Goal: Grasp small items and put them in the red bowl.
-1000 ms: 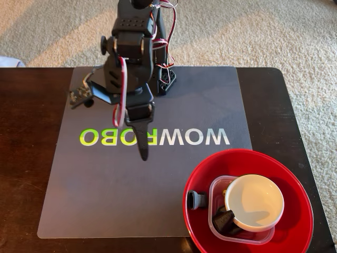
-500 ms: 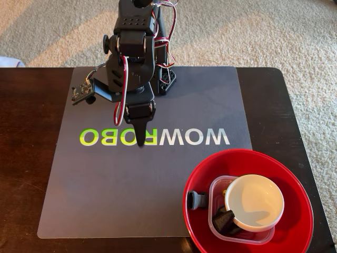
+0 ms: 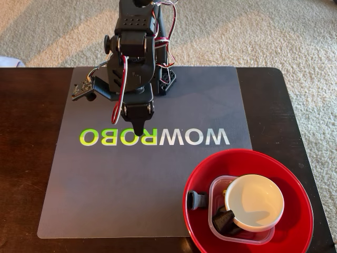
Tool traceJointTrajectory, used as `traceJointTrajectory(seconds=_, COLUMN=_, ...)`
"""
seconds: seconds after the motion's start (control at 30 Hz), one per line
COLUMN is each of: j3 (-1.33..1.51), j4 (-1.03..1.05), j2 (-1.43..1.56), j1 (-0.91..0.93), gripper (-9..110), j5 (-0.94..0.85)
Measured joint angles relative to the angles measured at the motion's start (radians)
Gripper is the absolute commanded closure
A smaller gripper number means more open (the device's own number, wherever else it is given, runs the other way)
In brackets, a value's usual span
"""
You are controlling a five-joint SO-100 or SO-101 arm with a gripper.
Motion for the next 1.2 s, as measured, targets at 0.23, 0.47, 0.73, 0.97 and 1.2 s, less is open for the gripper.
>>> traceJointTrajectory(seconds=0.23, j3=0.000, j4=-0.006, j2=0.000, j1=0.000, gripper=101, j5=-0.003)
traceJointTrajectory(seconds=0.47, j3=0.002, j4=-0.006, j2=-0.009, j1=0.000, gripper=101, j5=-0.003)
traceJointTrajectory(seconds=0.73, j3=0.006, j4=-0.008, j2=-0.017, j1=0.000, gripper=101, j5=-0.003)
traceJointTrajectory(seconds=0.97, j3=0.006, j4=-0.008, j2=-0.017, j1=0.000, gripper=101, j5=0.020)
traceJointTrajectory(seconds=1.2, j3=0.009, j4=-0.008, j2=-0.043, j1=0.000, gripper=101, j5=0.023)
